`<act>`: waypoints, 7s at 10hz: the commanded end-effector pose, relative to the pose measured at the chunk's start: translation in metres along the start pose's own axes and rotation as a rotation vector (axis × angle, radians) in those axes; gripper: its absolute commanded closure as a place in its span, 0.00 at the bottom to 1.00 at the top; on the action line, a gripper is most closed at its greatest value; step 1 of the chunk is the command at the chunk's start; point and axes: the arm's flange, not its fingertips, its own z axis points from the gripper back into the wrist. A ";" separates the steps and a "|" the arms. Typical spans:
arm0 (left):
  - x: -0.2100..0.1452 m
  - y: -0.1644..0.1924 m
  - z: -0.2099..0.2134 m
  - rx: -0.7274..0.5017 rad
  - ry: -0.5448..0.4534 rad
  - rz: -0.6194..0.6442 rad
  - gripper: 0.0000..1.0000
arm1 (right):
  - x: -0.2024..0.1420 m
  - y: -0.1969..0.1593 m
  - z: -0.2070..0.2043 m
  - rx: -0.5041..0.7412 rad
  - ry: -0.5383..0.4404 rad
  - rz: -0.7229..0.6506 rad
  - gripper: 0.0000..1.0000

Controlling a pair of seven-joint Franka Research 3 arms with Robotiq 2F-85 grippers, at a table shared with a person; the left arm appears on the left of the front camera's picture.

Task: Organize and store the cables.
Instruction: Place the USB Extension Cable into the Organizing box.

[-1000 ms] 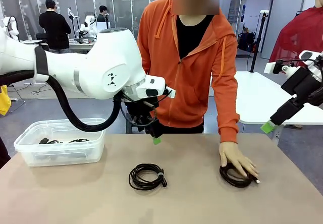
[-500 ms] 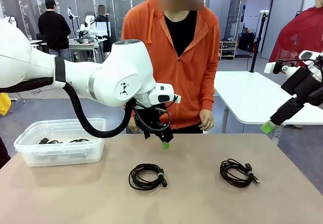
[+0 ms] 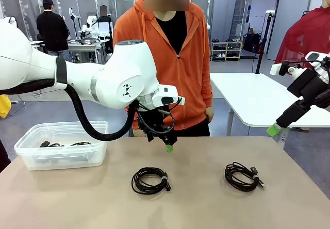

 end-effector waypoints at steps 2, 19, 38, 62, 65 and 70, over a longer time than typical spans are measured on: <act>0.007 -0.013 -0.017 0.048 0.051 0.220 0.00 | 0.001 0.001 0.000 -0.001 -0.005 -0.021 0.00; 0.020 -0.013 -0.141 0.125 0.124 0.869 0.00 | 0.001 0.001 0.000 -0.001 -0.005 -0.021 0.00; 0.009 -0.018 -0.069 0.152 0.217 0.693 1.00 | 0.001 0.001 0.000 -0.001 -0.005 -0.021 0.00; -0.167 0.243 0.115 0.262 0.035 0.433 0.84 | 0.001 0.001 0.000 -0.001 -0.005 -0.021 0.00; -0.162 0.296 0.108 0.195 0.005 0.471 0.84 | 0.001 0.001 0.000 -0.001 -0.005 -0.021 0.00; -0.122 0.332 0.062 0.131 0.048 0.542 0.84 | 0.001 0.001 0.000 -0.001 -0.005 -0.021 0.00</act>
